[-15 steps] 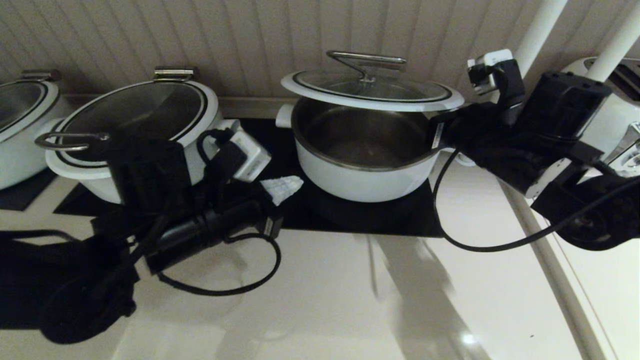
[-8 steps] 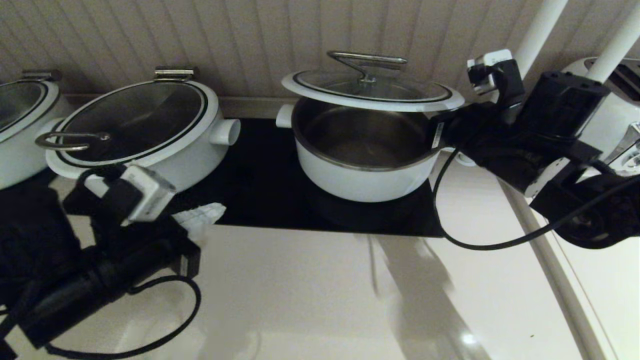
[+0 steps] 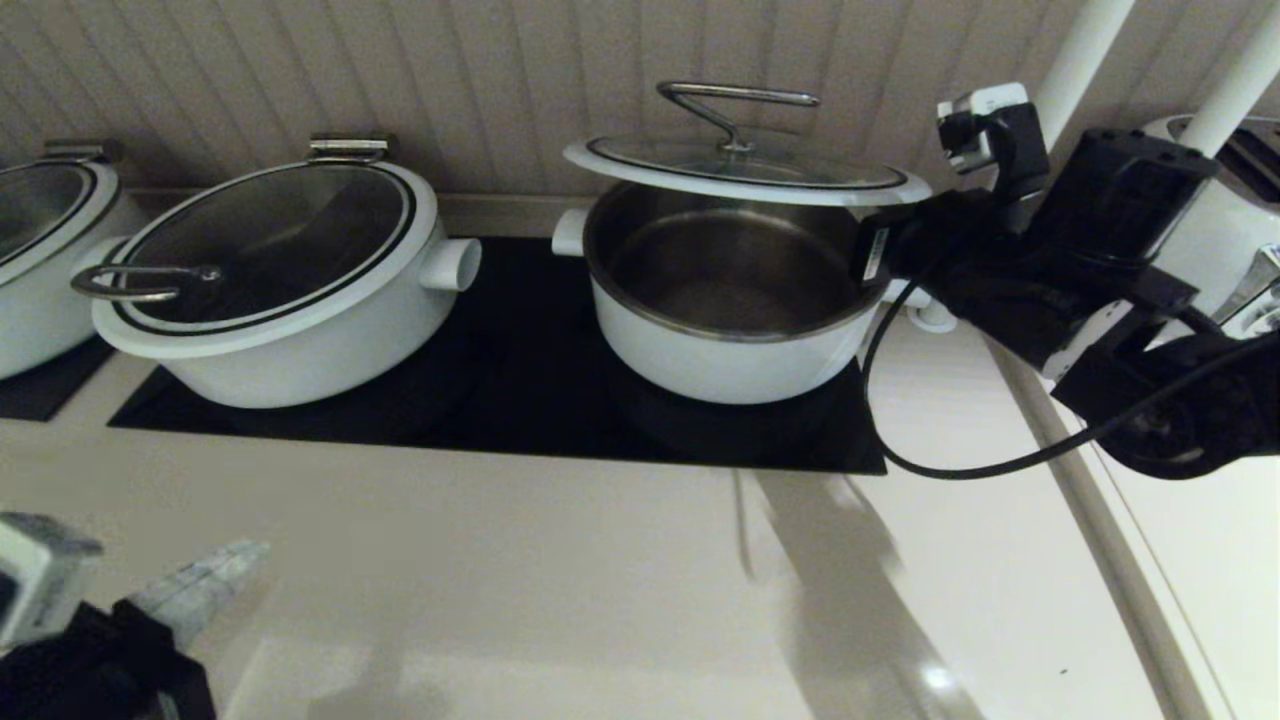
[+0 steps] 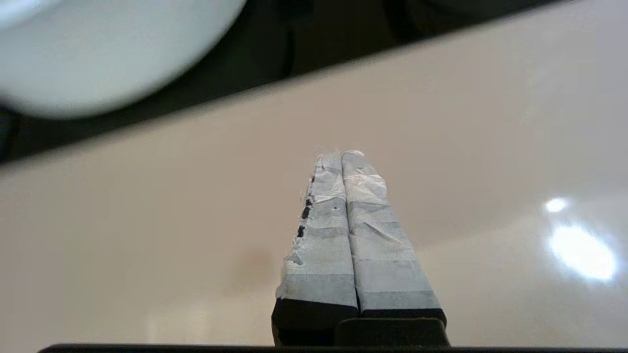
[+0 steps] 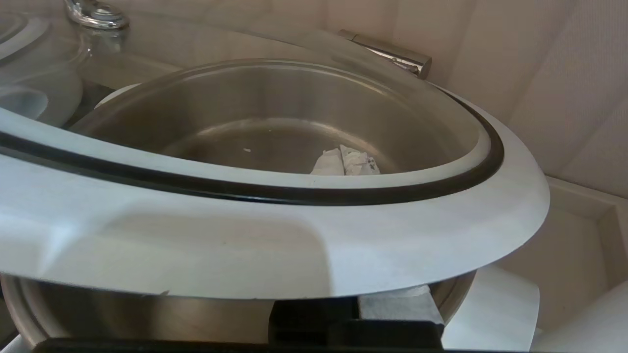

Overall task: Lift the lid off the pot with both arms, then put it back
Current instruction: Open the pot lid completely

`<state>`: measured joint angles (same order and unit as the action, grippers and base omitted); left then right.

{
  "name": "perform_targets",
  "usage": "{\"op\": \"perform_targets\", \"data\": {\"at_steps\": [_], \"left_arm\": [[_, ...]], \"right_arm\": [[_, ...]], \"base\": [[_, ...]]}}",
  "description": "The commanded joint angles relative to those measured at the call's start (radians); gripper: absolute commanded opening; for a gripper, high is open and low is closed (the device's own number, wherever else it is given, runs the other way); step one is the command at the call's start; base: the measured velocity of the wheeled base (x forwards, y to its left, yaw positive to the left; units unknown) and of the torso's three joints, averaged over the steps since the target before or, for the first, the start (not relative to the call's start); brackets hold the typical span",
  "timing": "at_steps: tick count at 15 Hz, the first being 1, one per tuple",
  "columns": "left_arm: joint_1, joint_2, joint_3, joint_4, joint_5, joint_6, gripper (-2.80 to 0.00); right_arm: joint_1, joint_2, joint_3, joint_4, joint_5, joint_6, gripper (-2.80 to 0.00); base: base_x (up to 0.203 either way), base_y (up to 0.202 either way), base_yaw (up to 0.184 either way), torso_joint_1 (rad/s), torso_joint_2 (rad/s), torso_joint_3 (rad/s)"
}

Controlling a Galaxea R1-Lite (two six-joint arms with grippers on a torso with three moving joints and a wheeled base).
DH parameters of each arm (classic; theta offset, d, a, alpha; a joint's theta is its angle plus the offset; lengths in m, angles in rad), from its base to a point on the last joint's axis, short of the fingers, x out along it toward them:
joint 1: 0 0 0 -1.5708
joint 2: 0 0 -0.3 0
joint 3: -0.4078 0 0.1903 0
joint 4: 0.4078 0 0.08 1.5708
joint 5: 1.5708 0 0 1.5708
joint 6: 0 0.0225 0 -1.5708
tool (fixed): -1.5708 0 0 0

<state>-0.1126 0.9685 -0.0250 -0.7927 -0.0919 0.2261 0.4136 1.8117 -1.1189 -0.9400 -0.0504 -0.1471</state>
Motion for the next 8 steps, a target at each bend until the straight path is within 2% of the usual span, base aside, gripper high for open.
{"op": "perform_targets", "data": {"at_steps": [1,3,5,7,8], "left_arm": [[0.008,-0.274,0.020,0.170,0.006,-0.013,-2.80],[0.010,-0.510,0.022,0.357,0.012,-0.019,-2.80],[0.010,-0.665,0.023,0.487,0.045,-0.028,-2.80],[0.011,-0.697,0.024,0.699,0.083,-0.055,-2.80],[0.011,-0.688,0.025,0.759,0.084,-0.074,-2.80]], "right_arm": [[0.001,0.001,-0.004,-0.005,0.000,-0.002,-2.80],[0.000,0.001,-0.007,-0.006,0.000,-0.012,-2.80],[-0.003,0.003,-0.009,-0.006,0.001,-0.014,-2.80],[-0.003,0.011,-0.019,-0.006,0.000,-0.014,-2.80],[-0.003,0.011,-0.023,-0.006,0.000,-0.014,-2.80]], "base": [[0.000,0.000,0.000,0.000,0.00,0.000],[0.000,0.000,0.000,0.000,0.00,0.000],[0.000,0.000,0.000,0.000,0.00,0.000],[0.000,0.000,0.000,0.000,0.00,0.000],[0.000,0.000,0.000,0.000,0.00,0.000]]}}
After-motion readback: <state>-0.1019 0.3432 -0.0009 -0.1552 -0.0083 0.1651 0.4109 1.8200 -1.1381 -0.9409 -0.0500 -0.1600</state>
